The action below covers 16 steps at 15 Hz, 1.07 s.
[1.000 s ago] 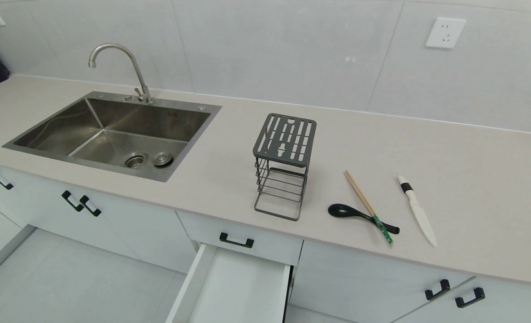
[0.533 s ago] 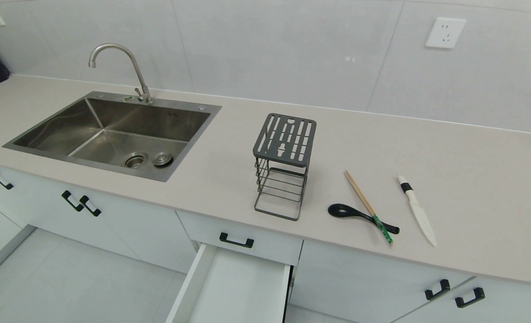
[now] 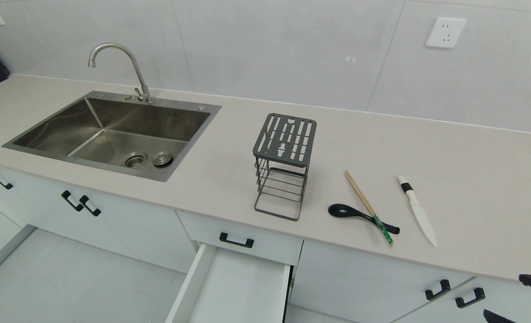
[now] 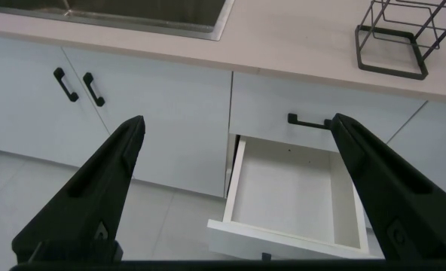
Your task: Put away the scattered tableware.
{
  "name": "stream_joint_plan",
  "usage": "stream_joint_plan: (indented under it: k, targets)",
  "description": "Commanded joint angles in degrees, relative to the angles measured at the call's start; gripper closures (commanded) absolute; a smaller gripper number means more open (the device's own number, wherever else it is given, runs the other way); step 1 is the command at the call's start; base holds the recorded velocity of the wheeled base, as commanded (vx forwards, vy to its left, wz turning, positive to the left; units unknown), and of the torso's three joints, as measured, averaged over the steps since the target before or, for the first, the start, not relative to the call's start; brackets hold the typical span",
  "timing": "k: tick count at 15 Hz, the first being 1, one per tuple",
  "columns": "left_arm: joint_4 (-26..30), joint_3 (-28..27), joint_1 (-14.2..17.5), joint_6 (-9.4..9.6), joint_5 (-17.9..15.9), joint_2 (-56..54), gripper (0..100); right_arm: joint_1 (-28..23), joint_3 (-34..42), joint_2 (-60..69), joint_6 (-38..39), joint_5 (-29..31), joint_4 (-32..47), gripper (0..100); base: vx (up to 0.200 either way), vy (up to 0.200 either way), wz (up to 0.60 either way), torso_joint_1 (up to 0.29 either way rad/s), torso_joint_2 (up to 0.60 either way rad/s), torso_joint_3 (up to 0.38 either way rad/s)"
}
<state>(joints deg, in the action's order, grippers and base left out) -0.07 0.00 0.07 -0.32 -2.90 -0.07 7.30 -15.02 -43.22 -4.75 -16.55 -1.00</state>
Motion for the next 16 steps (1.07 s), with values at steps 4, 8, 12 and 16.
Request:
stream_joint_plan:
  k: [4, 8, 12, 16]
  targets:
    - [-0.01, 0.00, 0.01, -0.03, 0.00, 0.07, 0, 1.57, -2.12, -11.80, -4.39, 0.12, -2.43, 0, 0.000, 0.000, 0.00, 0.000, 0.00, 0.000]
    - [-0.01, 0.00, 0.01, -0.03, 0.00, 0.07, 0, 1.84, -7.74, -17.43, -4.56, -0.23, -4.36, 0, 0.000, 0.000, 0.00, 0.000, 0.00, 0.000]
    - [-0.01, 0.00, 0.01, -0.03, 0.00, 0.07, 0, 7.90, -9.77, -23.49, 5.11, -0.50, -8.76, 0, 0.000, 0.000, 0.00, 0.000, 0.00, 0.000]
    - [-0.01, 0.00, 0.01, -0.03, 0.00, 0.07, 0, 5.44, -10.12, -28.77, 12.40, 0.47, -17.02, 0, 0.000, 0.000, 0.00, 0.000, 0.00, 0.000]
